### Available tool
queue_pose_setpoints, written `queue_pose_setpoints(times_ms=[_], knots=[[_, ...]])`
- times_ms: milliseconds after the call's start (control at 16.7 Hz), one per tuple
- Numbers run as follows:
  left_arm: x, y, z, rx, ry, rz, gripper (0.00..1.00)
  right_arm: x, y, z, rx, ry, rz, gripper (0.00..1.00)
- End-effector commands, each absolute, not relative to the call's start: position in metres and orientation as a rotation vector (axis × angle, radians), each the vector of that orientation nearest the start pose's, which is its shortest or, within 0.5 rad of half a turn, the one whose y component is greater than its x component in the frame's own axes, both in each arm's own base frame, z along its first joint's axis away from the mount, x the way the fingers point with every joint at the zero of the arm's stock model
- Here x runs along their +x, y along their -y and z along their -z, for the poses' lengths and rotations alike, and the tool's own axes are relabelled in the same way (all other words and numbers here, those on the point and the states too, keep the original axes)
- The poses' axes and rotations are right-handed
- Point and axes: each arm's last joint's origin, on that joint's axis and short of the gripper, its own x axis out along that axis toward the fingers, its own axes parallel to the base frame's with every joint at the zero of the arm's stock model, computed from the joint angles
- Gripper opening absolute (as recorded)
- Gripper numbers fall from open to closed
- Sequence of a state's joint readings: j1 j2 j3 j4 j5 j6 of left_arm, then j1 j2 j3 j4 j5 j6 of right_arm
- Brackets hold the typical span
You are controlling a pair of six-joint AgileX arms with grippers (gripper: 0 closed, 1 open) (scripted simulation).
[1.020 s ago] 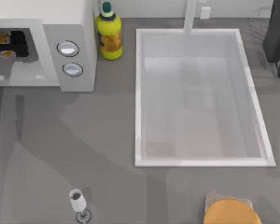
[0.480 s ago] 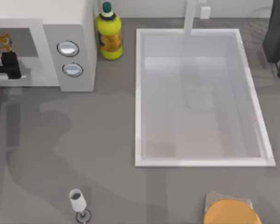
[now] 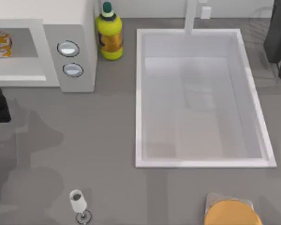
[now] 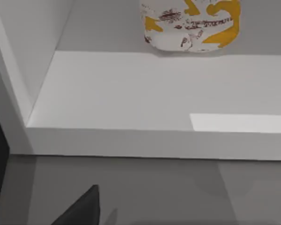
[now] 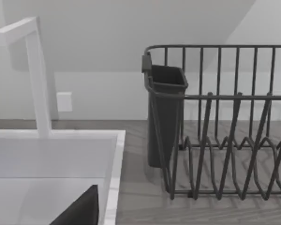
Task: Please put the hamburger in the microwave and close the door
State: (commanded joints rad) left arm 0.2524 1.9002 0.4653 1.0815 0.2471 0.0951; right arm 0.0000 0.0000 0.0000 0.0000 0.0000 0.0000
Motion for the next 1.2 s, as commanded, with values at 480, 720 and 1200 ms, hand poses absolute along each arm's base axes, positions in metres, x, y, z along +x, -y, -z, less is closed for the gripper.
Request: queue_pose_setpoints(times_ms=[480,720,1200], knots=[[0.274,-0.065,-0.078,-0.003,-0.346,-0.003,1.0,0.106,0.001,-0.16,0.0,0.0,0.0,1.0],[0.279,-0.065,-0.097,0.0,-0.33,0.005,1.0,0.106,0.001,-0.16,0.0,0.0,0.0,1.0],[0.275,-0.065,-0.158,-0.014,-0.379,0.0,1.0,0.106,0.001,-0.16,0.0,0.0,0.0,1.0]])
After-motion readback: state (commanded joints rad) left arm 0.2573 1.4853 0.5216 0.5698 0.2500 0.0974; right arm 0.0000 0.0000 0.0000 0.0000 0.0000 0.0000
